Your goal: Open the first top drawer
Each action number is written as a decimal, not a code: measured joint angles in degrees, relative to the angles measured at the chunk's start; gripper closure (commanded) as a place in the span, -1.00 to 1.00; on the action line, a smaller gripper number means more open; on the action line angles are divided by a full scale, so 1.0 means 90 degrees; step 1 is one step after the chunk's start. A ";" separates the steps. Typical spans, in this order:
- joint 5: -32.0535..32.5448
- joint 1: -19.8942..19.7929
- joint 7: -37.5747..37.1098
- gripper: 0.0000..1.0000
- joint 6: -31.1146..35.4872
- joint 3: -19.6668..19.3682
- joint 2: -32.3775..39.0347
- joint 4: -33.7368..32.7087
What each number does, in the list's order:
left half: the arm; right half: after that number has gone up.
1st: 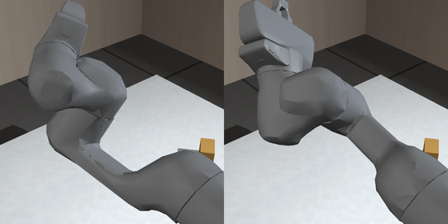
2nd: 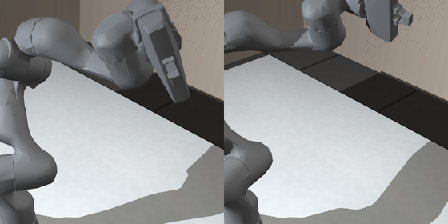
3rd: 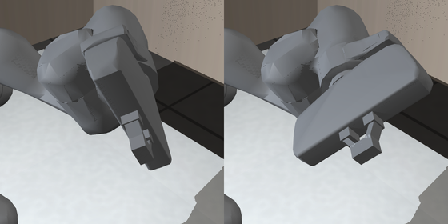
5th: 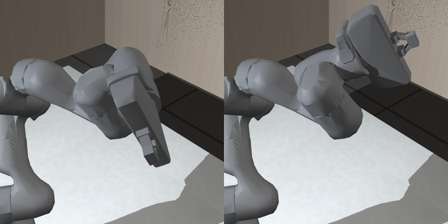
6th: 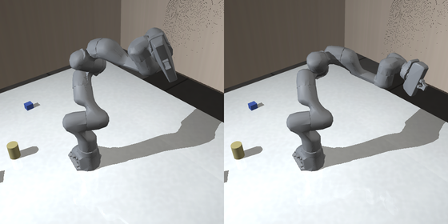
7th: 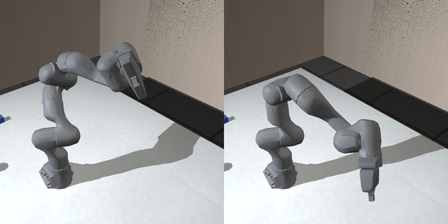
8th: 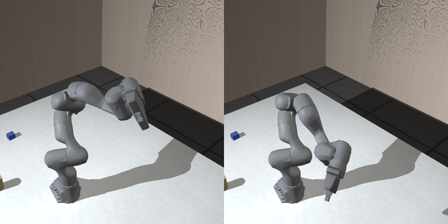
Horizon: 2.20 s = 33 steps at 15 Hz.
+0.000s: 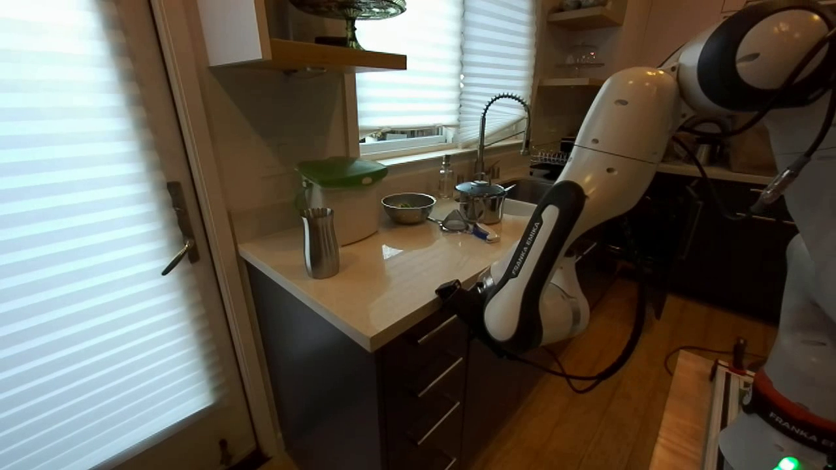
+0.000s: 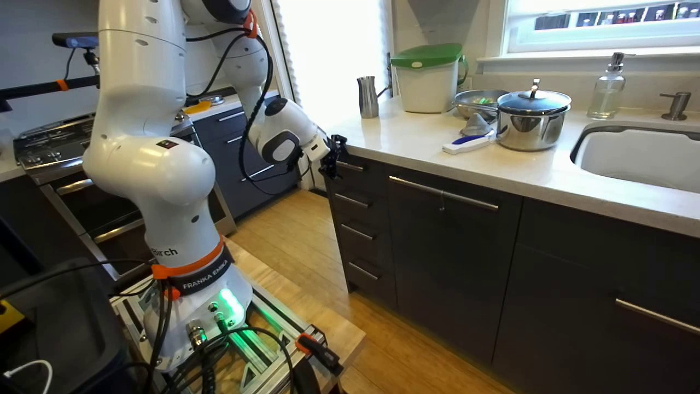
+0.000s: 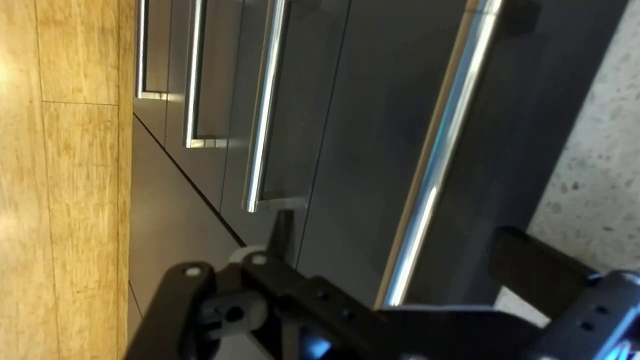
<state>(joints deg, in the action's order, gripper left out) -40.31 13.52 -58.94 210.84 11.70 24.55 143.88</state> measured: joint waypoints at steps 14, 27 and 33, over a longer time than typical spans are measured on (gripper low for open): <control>0.0245 0.0121 0.0223 -1.00 -0.0001 0.0052 0.0123 0.0463; 0.1194 -0.0064 -0.0200 -1.00 0.0673 0.0328 0.0169 0.0660; 0.1139 -0.0072 -0.0342 -1.00 0.1473 0.0299 0.0394 0.0694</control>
<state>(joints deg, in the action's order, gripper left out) -30.06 12.88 -62.02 224.10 14.40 28.09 150.12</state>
